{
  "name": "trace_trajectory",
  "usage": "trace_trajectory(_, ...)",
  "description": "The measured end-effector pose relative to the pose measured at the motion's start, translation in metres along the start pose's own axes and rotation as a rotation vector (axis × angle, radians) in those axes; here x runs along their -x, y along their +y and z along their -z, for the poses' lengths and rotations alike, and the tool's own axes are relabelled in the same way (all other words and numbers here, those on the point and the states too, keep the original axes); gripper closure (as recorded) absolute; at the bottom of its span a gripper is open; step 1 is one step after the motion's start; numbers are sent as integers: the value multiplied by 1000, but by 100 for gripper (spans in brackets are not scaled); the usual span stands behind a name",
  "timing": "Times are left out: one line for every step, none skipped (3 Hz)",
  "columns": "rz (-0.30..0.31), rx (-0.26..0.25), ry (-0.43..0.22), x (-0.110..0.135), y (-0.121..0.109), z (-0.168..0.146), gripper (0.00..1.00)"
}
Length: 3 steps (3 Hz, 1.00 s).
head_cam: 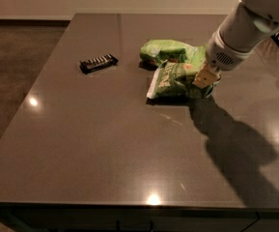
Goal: Move green jalapeno chip bag near green rice chip bag
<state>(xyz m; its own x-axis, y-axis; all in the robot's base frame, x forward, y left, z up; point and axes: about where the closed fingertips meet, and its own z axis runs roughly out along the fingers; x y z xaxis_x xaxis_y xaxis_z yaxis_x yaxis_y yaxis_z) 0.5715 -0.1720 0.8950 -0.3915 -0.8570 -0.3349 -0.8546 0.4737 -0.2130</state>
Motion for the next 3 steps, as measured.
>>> trace_trajectory(2,0,0,1,1,0,29)
trace_trajectory(3,0,0,1,2,1,5)
trace_trajectory(3,0,0,1,2,1,0)
